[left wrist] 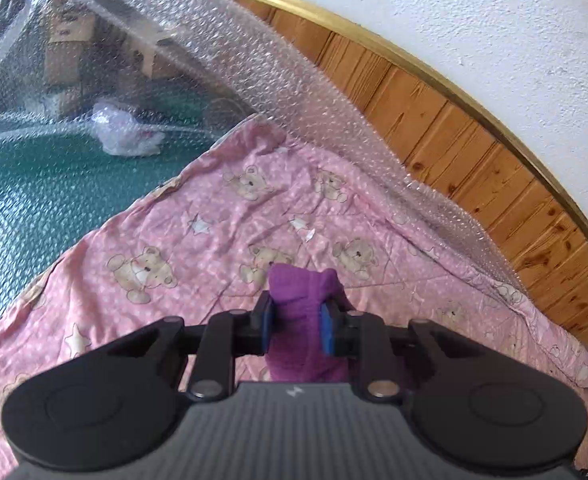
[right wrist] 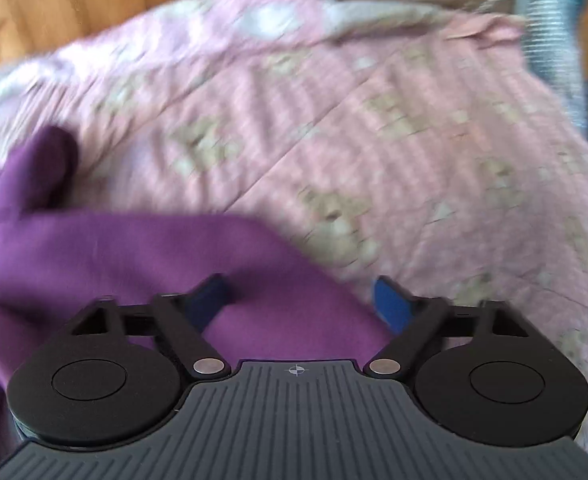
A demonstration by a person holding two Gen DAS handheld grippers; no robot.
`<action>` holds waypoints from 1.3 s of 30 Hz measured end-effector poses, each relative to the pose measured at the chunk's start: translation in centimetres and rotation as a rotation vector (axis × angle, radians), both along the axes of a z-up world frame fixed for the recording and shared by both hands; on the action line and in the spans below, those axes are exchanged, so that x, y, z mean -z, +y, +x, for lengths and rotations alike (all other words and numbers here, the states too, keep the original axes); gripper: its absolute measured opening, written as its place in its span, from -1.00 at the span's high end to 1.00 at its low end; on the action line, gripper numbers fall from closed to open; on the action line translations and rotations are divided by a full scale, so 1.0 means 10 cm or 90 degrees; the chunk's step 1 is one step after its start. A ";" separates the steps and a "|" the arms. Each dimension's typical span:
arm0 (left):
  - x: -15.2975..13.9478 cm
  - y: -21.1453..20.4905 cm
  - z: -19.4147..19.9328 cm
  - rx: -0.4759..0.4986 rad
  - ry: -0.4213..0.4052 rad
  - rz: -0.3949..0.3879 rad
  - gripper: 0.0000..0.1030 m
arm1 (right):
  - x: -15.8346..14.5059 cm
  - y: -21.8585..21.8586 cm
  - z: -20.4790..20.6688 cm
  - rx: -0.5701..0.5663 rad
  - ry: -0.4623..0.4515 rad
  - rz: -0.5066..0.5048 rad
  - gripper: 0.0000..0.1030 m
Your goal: Fold clothes
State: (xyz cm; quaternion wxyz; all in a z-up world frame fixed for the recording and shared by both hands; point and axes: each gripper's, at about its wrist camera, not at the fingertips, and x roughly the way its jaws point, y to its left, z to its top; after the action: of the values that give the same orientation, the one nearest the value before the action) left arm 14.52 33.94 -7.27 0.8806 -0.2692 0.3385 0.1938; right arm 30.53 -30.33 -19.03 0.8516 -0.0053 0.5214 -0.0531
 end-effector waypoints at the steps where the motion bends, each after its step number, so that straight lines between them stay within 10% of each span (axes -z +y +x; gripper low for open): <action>1: -0.04 -0.01 0.04 0.004 -0.007 0.008 0.56 | 0.02 0.02 -0.01 -0.026 0.007 0.006 0.74; 11: -0.39 0.03 0.50 -0.054 -0.082 0.051 0.56 | -1.41 -0.12 0.52 -0.018 -0.316 0.023 0.96; 13: -0.24 0.01 0.70 -0.054 -0.057 0.049 0.56 | -1.33 -0.09 0.86 0.010 -0.304 0.002 0.90; 16: 0.03 -0.02 0.87 -0.043 -0.014 0.010 0.49 | -1.11 -0.03 1.13 0.047 -0.238 -0.017 -0.13; 22: 0.20 -0.30 0.32 -0.023 0.019 0.005 -0.30 | -0.64 0.29 0.42 0.030 -0.126 0.162 -0.36; 28: 0.62 -0.57 -0.35 -0.039 0.090 -0.098 -0.24 | -0.11 0.98 0.22 -0.057 -0.043 0.245 -0.35; 30: 0.66 -0.60 -0.36 -0.032 0.091 -0.104 -0.23 | 0.00 1.13 0.30 -0.074 -0.051 0.223 0.11; 31: 0.68 -0.62 -0.36 -0.029 0.092 -0.108 -0.23 | 0.03 1.15 0.35 -0.084 -0.042 0.231 0.81; 39: 0.86 -0.76 -0.41 -0.003 0.095 -0.134 -0.24 | -1.33 0.47 -0.62 -0.005 -0.209 0.214 0.85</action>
State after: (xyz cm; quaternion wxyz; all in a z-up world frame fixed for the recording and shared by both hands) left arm 10.38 26.39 -15.85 0.8194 -0.3461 0.4207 0.1785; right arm 24.31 -25.64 -5.70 0.9142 0.1432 0.3773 0.0379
